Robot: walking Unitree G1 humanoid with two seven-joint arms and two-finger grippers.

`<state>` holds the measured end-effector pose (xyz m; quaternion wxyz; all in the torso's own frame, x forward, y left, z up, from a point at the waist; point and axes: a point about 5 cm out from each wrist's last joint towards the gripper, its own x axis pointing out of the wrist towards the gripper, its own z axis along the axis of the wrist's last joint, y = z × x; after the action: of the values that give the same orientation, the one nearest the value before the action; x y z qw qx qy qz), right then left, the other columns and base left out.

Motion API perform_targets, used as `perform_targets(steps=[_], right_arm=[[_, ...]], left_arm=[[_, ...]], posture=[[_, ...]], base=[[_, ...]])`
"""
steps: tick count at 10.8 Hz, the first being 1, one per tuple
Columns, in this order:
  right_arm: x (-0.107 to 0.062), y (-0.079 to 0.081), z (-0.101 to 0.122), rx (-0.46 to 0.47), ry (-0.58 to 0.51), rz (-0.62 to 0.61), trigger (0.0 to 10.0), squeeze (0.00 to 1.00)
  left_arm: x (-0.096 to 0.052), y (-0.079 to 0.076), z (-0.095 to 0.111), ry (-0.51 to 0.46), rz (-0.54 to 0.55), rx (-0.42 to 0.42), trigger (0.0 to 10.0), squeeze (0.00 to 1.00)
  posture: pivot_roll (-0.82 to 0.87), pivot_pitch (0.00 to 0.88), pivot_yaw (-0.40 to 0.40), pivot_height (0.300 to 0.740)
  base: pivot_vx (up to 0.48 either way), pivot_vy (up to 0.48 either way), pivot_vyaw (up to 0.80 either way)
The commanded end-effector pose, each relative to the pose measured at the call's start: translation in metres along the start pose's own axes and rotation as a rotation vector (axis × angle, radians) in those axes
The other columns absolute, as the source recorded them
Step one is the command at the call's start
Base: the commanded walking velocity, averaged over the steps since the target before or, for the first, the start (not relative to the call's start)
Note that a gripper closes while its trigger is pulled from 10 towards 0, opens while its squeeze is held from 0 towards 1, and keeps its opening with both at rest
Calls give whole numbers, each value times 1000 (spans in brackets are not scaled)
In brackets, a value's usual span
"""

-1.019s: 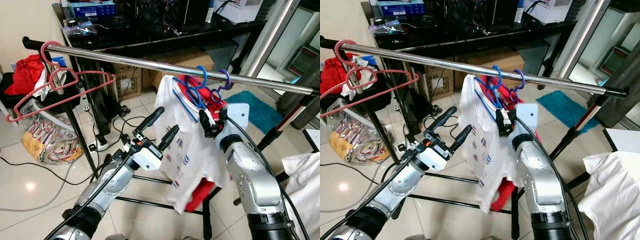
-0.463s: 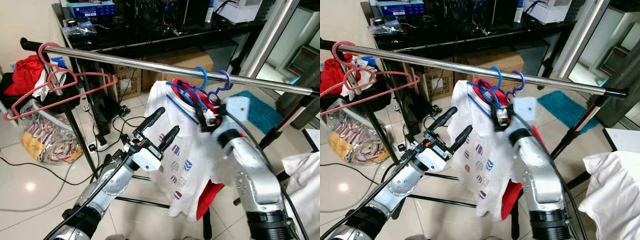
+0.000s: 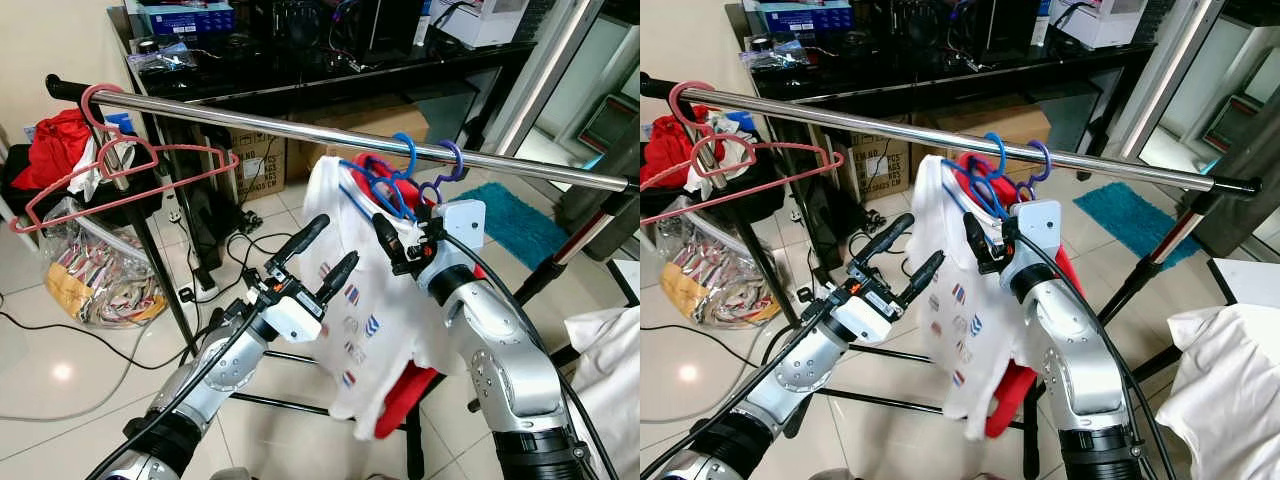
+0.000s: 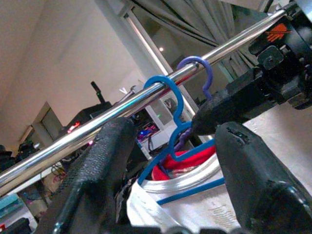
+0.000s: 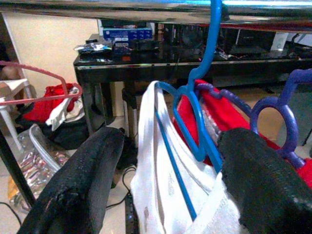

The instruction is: Hang hanger

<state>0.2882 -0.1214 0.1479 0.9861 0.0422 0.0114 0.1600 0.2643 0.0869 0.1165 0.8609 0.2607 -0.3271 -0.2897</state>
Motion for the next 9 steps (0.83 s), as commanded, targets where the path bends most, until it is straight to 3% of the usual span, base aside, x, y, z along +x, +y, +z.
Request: perform_targets(steps=[1, 3, 6, 9], right_arm=[[1, -9, 7, -17, -24, -46, 10000, 0], [2, -13, 6, -37, -9, -51, 10000, 0], [2, 2, -7, -57, 58, 18, 10000, 0], [2, 4, -12, -55, 91, 41, 10000, 0]], left_arm=[[1, -4, 1, -2, -22, -1, 10000, 0], [0, -5, 1, -2, -21, -5, 10000, 0], [1, -5, 1, -2, -23, -4, 10000, 0], [1, -4, 1, -4, -24, 0, 10000, 0]], posture=[[93, 0, -66, 740], [93, 0, -73, 740], [93, 0, -74, 740], [95, 0, -69, 740]], base=[[0, 0, 0], [0, 0, 0], [0, 0, 0], [0, 0, 0]])
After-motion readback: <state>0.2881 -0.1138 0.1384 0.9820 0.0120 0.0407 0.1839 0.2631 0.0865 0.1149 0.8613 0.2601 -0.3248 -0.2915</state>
